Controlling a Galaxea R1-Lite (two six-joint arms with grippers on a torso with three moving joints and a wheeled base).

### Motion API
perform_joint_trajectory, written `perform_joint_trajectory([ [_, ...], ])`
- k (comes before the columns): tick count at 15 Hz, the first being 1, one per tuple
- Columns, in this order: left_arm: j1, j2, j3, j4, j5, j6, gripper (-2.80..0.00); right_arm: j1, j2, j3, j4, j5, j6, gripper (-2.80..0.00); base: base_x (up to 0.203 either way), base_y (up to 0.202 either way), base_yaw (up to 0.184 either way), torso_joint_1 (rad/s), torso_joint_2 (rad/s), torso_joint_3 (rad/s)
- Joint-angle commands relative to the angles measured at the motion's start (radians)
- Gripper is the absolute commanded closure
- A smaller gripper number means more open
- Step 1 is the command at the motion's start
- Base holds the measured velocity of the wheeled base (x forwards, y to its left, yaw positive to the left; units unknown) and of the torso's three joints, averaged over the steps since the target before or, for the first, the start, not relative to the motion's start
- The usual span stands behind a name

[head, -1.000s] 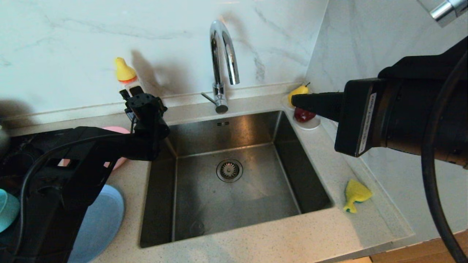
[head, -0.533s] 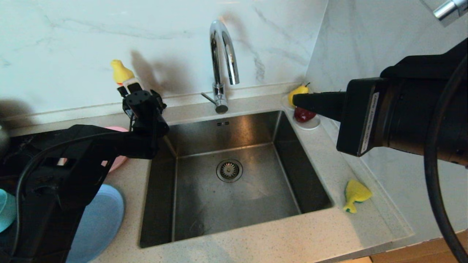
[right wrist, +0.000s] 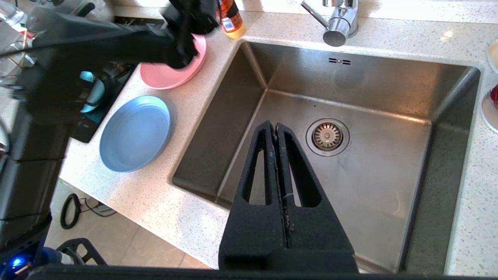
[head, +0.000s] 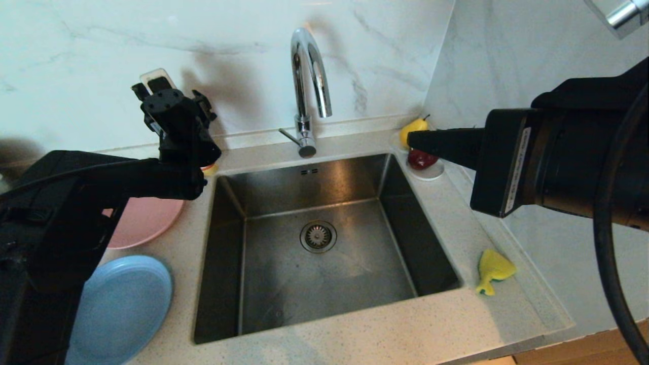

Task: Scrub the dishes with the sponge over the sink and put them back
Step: Place the dish soap on the table, then turn on the faucet

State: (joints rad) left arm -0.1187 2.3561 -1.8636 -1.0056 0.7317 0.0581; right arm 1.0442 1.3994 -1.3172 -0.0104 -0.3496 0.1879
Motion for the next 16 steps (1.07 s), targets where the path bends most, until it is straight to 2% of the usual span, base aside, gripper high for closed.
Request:
perform_joint_trajectory([
  [1, -0.001, -0.117, 0.0, 0.027, 0.001, 0.0, -2.8, 0.0, -0.008, 0.002, 0.001, -0.002, 0.002, 0.0, 0.0, 0.0, 0.0, 0.0, 0.0, 0.0],
  [5, -0.015, -0.275, 0.002, 0.141, 0.0, -0.001, -2.8, -0.001, -0.02, -0.002, 0.027, -0.002, 0.002, 0.0, 0.0, 0.0, 0.0, 0.0, 0.0, 0.0],
  [6, -0.02, -0.319, 0.005, 0.184, 0.0, -0.001, 0.0, -0.001, -0.027, 0.0, 0.03, -0.002, 0.002, 0.0, 0.0, 0.0, 0.0, 0.0, 0.0, 0.0],
  [8, -0.026, -0.409, 0.009, 0.3, -0.034, -0.005, 0.0, -0.001, -0.04, -0.004, 0.03, 0.0, 0.002, 0.0, 0.0, 0.0, 0.0, 0.0, 0.0, 0.0],
  [11, -0.028, -0.538, 0.01, 0.568, -0.141, -0.007, 0.0, 0.0, -0.051, 0.003, 0.03, 0.0, 0.002, 0.0, 0.0, 0.0, 0.0, 0.0, 0.0, 0.0],
  [12, -0.028, -0.561, 0.011, 0.625, -0.183, -0.007, 0.0, 0.001, -0.052, 0.003, 0.03, 0.0, 0.002, 0.0, 0.0, 0.0, 0.0, 0.0, 0.0, 0.0],
  [13, -0.028, -0.597, 0.013, 0.716, -0.245, -0.007, 0.0, 0.003, -0.058, 0.005, 0.031, 0.002, 0.002, 0.0, 0.0, 0.0, 0.0, 0.0, 0.0, 0.0],
  [16, -0.025, -0.807, 0.024, 1.15, -0.574, -0.002, 0.0, 0.005, -0.1, 0.014, 0.033, 0.011, 0.002, 0.0, 0.0, 0.0, 0.0, 0.0, 0.0, 0.0],
])
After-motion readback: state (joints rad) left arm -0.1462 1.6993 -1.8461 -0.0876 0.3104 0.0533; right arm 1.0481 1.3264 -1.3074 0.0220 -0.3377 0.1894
